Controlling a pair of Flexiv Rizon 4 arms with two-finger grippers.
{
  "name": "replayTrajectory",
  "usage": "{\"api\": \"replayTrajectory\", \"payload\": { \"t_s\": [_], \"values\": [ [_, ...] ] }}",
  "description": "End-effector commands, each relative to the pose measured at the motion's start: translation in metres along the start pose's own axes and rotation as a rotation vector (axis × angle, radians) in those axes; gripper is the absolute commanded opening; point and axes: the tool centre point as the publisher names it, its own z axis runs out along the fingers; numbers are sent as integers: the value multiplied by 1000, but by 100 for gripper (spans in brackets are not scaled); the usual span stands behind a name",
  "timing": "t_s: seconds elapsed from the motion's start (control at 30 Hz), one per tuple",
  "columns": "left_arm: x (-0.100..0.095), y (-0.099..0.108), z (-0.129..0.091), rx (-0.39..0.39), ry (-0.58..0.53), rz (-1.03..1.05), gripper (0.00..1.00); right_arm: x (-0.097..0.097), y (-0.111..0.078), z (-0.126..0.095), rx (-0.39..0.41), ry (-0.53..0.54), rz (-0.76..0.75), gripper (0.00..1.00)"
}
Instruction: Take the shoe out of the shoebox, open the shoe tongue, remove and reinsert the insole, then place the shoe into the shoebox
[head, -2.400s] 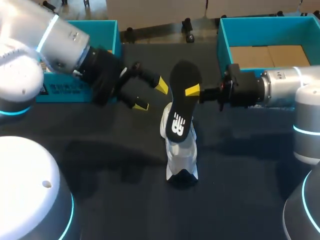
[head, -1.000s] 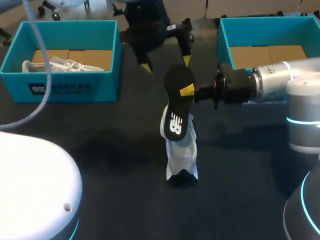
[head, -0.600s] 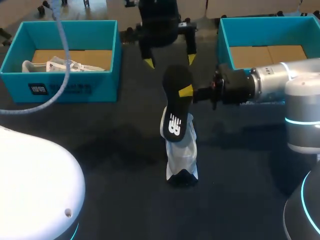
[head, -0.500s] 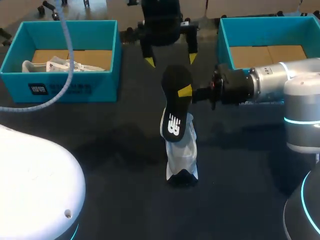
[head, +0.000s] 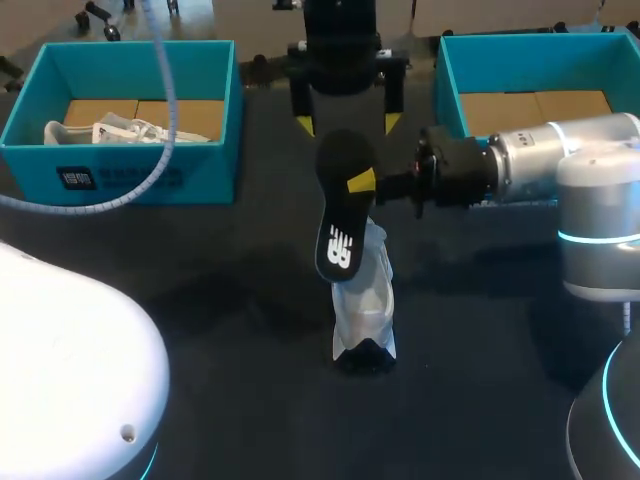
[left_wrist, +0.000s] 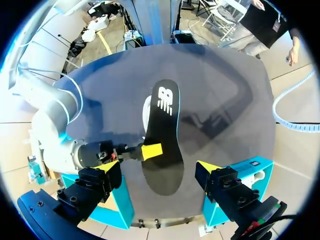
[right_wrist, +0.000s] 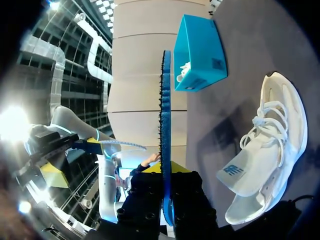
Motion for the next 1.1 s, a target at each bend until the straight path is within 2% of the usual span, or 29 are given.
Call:
{"api": "replayTrajectory", "payload": {
  "t_s": [0.03, 0.53, 1.1],
  "values": [
    [2, 1, -1, -1, -6, 2, 100, 1, 0, 4, -4, -5, -1, 0],
    [13, 0, -3, 31, -130, 17, 100, 5, -7, 2, -32, -22, 5, 0],
    [27, -16, -9, 139, -439, -14, 100, 13, -24, -10, -87, -42, 3, 0]
  ]
}}
